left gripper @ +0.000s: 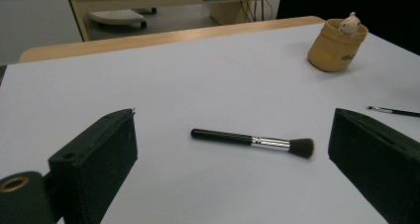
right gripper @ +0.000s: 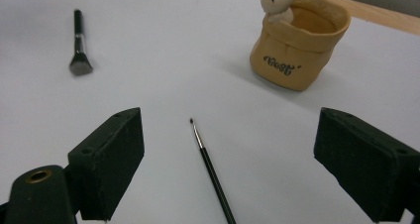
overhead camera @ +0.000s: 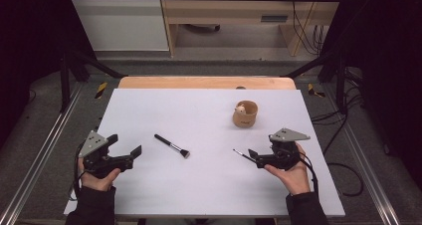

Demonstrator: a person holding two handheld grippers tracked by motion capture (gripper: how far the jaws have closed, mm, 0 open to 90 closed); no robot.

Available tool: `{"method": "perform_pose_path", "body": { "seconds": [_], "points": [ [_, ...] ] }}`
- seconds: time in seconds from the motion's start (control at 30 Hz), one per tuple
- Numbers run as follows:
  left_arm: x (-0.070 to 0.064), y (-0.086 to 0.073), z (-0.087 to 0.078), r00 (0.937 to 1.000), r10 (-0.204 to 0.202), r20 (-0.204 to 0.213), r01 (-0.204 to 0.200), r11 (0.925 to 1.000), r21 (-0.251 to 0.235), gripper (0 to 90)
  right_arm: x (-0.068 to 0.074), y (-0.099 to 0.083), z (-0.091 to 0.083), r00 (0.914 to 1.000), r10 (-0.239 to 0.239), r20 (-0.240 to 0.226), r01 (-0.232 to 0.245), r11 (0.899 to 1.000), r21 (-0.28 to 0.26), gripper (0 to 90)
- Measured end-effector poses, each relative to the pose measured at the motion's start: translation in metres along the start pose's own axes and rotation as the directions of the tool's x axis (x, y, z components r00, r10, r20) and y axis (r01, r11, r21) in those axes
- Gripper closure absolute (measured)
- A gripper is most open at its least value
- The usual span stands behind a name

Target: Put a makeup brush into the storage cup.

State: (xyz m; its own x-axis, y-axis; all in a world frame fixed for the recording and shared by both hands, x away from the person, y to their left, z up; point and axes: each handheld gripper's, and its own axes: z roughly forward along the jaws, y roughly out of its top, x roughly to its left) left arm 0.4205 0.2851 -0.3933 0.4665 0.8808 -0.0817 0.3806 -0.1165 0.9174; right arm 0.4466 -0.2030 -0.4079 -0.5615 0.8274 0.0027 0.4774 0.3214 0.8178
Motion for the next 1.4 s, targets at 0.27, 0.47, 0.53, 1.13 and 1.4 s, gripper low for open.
{"method": "perform_pose_path", "body": {
  "seconds": [0.27, 0.47, 0.53, 1.13, 1.4],
  "points": [
    [-0.002, 0.0, 0.002, 0.9999, 0.01, 0.002, -0.01, 0.9999, 0.011, 4.4, 0.008, -0.007, 0.02, 0.9996, -0.028, -0.006, 0.028, 0.995, 0.097, 15.6],
    [-0.002, -0.001, 0.003, 0.9999, 0.011, 0.003, -0.011, 0.9998, 0.016, 4.4, 0.01, -0.011, 0.031, 0.9993, -0.034, -0.013, 0.036, 0.989, 0.147, 18.2],
    [-0.002, -0.001, 0.003, 0.9999, 0.011, 0.003, -0.011, 0.9998, 0.017, 4.4, 0.009, -0.013, 0.035, 0.9989, -0.046, -0.012, 0.047, 0.986, 0.163, 18.6],
    [-0.003, -0.003, 0.005, 0.9999, 0.014, 0.007, -0.014, 0.9995, 0.029, 4.6, 0.011, -0.021, 0.059, 0.9976, -0.068, -0.005, 0.067, 0.952, 0.3, 38.3],
    [-0.003, -0.003, 0.006, 0.9999, 0.013, 0.01, -0.013, 0.9995, 0.029, 4.7, 0.011, -0.024, 0.063, 0.9987, -0.05, -0.006, 0.049, 0.937, 0.346, 54.1]
  ]
}}
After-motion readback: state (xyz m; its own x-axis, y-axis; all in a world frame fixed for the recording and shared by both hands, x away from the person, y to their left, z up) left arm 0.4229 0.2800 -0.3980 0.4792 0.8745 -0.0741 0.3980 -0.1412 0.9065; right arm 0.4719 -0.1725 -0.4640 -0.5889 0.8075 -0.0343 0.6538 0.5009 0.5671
